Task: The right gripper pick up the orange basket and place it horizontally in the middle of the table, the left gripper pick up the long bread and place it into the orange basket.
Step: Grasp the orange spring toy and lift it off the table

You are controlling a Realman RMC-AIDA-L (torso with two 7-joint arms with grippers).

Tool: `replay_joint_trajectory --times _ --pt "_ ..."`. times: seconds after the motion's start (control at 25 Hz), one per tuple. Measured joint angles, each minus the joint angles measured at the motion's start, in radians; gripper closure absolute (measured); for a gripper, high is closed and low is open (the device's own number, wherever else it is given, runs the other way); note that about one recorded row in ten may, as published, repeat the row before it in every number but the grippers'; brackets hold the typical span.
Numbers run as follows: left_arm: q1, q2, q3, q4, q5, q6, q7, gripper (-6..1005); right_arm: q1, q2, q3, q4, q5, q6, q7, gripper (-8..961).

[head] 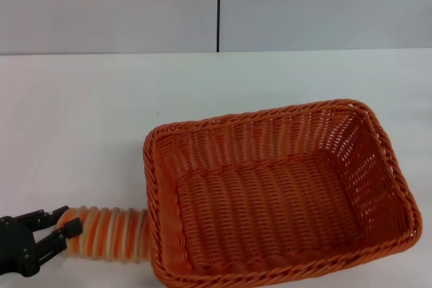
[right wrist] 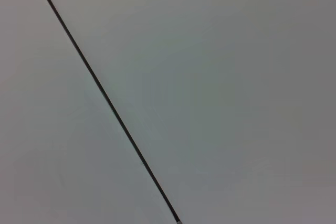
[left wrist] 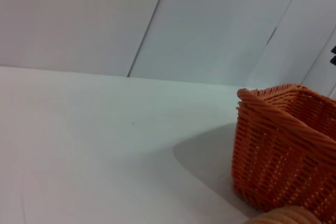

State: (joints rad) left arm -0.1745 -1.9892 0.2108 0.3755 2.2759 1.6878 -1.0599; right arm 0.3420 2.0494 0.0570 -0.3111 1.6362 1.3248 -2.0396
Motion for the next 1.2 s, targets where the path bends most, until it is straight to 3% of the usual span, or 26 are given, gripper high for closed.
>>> replay_joint_trajectory --times 0.44,0.64,0.8,1.04,1.08,1.16,1.2 --pt "-0.003 0.005 -0.021 0.000 -0.007 -0.004 -0.003 715 -0.001 0.000 0.005 0.002 0.001 -0.008 -0.001 440" --pt "-0.012 0.023 -0.074 0.020 -0.009 -0.002 -0.006 758 -0.001 0.001 0.005 0.013 0.001 -0.014 -0.001 440" --pt "-0.013 0.053 -0.177 0.031 -0.010 0.013 -0.008 770 -0.002 0.001 0.006 0.014 0.001 -0.014 -0.001 440" --pt "-0.013 0.057 -0.230 0.031 -0.014 0.016 -0.008 788 -0.002 0.001 0.006 0.018 0.001 -0.014 -0.001 440" --pt "-0.012 0.057 -0.342 0.031 -0.026 0.016 -0.007 791 -0.002 0.001 0.006 0.020 0.001 -0.014 -0.001 440" --pt "-0.014 0.053 -0.459 0.027 -0.044 0.021 -0.009 809 -0.001 0.001 0.007 0.022 0.001 -0.015 -0.001 440" --pt "-0.014 0.053 -0.459 0.027 -0.044 0.021 -0.009 817 -0.001 0.001 0.007 0.022 0.001 -0.015 -0.001 440"
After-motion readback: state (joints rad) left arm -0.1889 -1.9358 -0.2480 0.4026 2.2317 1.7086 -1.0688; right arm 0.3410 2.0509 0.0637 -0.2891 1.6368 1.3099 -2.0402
